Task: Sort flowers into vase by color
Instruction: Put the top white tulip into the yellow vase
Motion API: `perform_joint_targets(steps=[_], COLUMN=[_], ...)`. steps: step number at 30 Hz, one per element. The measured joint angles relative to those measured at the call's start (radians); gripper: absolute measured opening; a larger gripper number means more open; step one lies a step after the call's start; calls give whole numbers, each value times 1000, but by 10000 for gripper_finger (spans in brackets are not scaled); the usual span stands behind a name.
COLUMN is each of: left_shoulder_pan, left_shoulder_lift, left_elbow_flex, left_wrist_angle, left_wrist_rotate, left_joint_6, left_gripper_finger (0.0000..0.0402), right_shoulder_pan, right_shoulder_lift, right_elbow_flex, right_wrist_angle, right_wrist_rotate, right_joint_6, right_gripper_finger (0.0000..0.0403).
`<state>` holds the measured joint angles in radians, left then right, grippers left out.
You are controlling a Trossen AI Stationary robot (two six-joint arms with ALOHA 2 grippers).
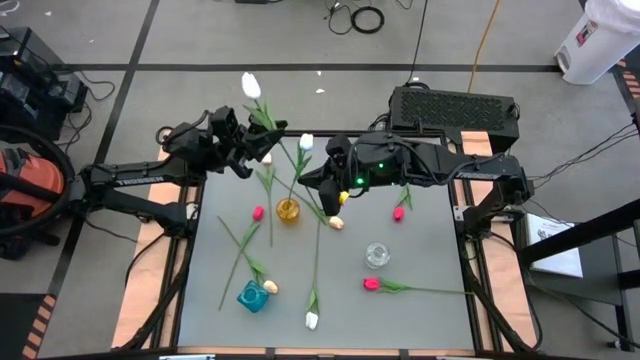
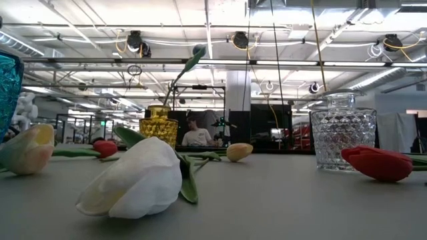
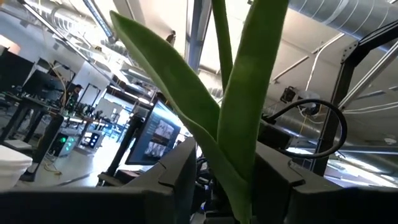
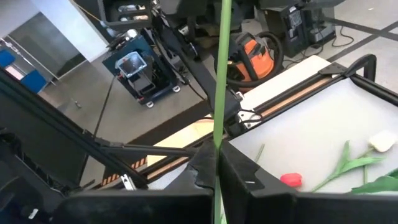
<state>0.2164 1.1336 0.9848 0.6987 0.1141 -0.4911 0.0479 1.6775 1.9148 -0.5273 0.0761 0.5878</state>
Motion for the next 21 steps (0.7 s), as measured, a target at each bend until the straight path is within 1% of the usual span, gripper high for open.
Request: perform_joint_targets(steps=[3,8,10,18,21], left_shoulder_pan=[0,0,0,-4,-4], left_shoulder_lift=[0,0,-1,-1,-1], left_elbow_flex=[0,0,0,0,0], left_wrist_angle=[0,0,0,1,0], left_wrist_rotate=[0,1,1,9,9], left_joint_6=[0,0,0,0,3], left_gripper_finger=[96,31,13,12,12], right_shoulder_pan=[0,0,-1,0,0], right_shoulder_lift=[0,0,0,0,0], right_elbow_flex=[0,0,0,0,0], right_wrist_angle=[-1,-3,-5,-4,-4], right_wrist_rotate=[0,3,3,4,9], right_joint_6=[-5,-9,-9,-27,-39], right_gripper_finger=[0,0,0,0,7])
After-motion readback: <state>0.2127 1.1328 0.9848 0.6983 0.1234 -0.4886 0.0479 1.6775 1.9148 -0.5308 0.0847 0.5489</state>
